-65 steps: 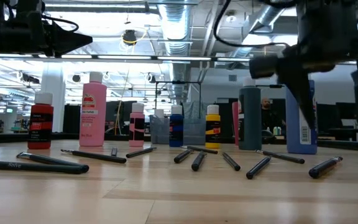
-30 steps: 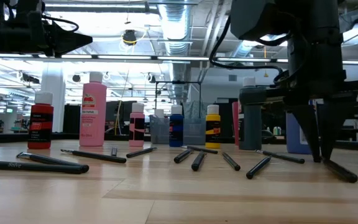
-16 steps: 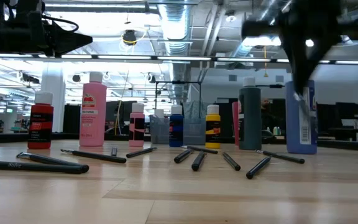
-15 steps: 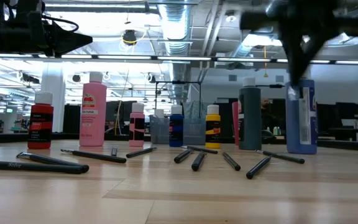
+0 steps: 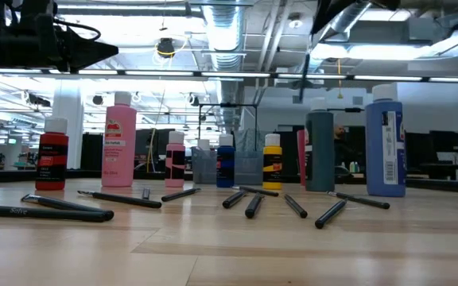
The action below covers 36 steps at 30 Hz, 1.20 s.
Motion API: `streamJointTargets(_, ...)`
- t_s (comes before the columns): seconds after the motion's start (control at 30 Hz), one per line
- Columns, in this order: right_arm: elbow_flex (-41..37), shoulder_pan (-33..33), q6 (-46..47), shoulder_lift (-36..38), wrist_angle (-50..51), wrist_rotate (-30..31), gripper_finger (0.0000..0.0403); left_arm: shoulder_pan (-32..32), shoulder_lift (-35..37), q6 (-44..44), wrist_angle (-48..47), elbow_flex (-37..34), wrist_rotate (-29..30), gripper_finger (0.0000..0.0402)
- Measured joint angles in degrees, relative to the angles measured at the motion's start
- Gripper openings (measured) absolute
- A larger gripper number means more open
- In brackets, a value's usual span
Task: Pick & Place Paint Supplies
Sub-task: Put the black paintbrush into the red cup
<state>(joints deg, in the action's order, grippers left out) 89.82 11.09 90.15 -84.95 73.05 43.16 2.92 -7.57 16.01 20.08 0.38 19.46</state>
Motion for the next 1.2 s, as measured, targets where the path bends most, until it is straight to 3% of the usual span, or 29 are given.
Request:
streamJointTargets(0.33,0.0,-15.8,-20.8,3.3,0.2,0.7,0.0000,0.0,0.0,0.0,0.4,0.0,0.0,0.0003)
streamJointTargets(0.63,-0.2,-27.0,-34.9,1.4,-1.8,3.8,0.0000,0.0,0.0,0.0,0.4,0.0,0.3,0.0003)
streamJointTargets(0.83,-3.8,-31.8,-43.6,1.1,-11.5,2.3,0.0000,0.0,-0.6,0.0,0.3,0.0,0.7,0.0003)
streamJointTargets(1.2,-18.0,-34.2,-47.7,1.8,-27.5,-2.1,0.0000,0.0,-0.9,0.0,0.5,0.0,0.7,0.0003)
